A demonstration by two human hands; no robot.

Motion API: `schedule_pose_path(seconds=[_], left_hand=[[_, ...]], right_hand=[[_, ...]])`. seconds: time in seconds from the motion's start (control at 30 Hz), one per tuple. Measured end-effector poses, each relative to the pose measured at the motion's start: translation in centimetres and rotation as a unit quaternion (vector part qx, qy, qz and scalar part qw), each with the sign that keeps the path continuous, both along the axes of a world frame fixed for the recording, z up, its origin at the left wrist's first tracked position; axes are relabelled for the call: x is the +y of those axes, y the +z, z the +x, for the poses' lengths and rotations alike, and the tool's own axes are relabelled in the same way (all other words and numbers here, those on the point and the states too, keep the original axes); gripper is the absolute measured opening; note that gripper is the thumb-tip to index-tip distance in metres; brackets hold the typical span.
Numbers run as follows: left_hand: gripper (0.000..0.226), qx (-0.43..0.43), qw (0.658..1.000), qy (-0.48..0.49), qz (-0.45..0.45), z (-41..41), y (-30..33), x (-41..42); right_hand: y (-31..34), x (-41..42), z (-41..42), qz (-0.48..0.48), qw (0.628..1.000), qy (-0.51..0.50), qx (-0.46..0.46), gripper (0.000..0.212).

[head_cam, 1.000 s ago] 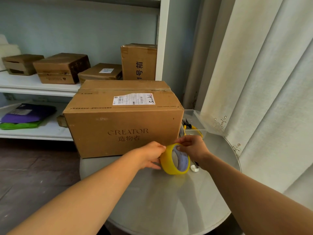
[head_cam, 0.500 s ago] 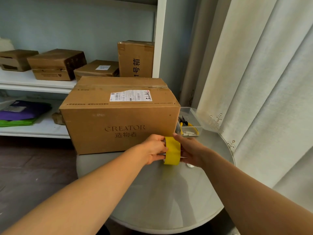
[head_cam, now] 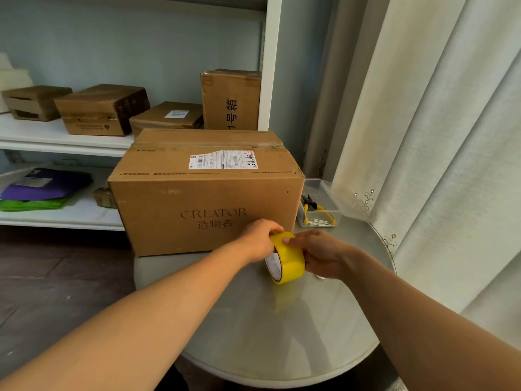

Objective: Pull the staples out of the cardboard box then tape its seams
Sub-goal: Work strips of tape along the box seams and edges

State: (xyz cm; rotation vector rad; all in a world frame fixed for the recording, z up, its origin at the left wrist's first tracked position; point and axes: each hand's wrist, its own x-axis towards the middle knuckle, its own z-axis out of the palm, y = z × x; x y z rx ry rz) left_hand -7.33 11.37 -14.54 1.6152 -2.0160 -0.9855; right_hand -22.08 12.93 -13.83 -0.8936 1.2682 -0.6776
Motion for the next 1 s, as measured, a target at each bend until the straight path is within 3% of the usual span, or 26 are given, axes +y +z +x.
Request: schedule_pose_path(seconds=[0.3,0.4,0.53,0.63,0.8,0.87,1.0], left_hand=[[0.04,0.019,1.0,0.02,0.006,0.3,-1.4,-0.8],[0.034,0.013,1.0,0.022,0.015,0.3,-1.5,-0.9],[0.012,0.006,0.999,0.018,0.043,0.2,-1.3,-0.5],[0.011,0.042,0.994,0.027,0.097,0.2,-0.8,0.1],[0.028,0.11,0.968,0.063,0.217,0.0,-0.1,1.2],[0.028,0.111,0.972,0.071,0.197,0.0,-0.1,1.1],[0.015,0.062,0.992,0.082,0.074,0.2,-0.6,0.3]], right_hand=[[-0.3,0.0,-1.4,0.007,0.998,0.06,-0.027,0.024],[-0.6,-0.3,-1.4,0.019,0.999,0.026,-0.028,0.022],[-0.8,-0.6,-0.9,0.018,0.998,-0.064,0.014,0.044],[-0.7,-0.8,-1.1,-0.018,0.994,-0.107,-0.003,0.036],[-0.3,-0.9,-1.5,-0.03,0.994,-0.103,-0.019,0.044],[-0.3,-1.0,-1.7,-0.011,0.996,-0.082,-0.018,0.038],[-0.5,-1.1,-1.9,0.022,0.999,-0.036,0.016,0.038]])
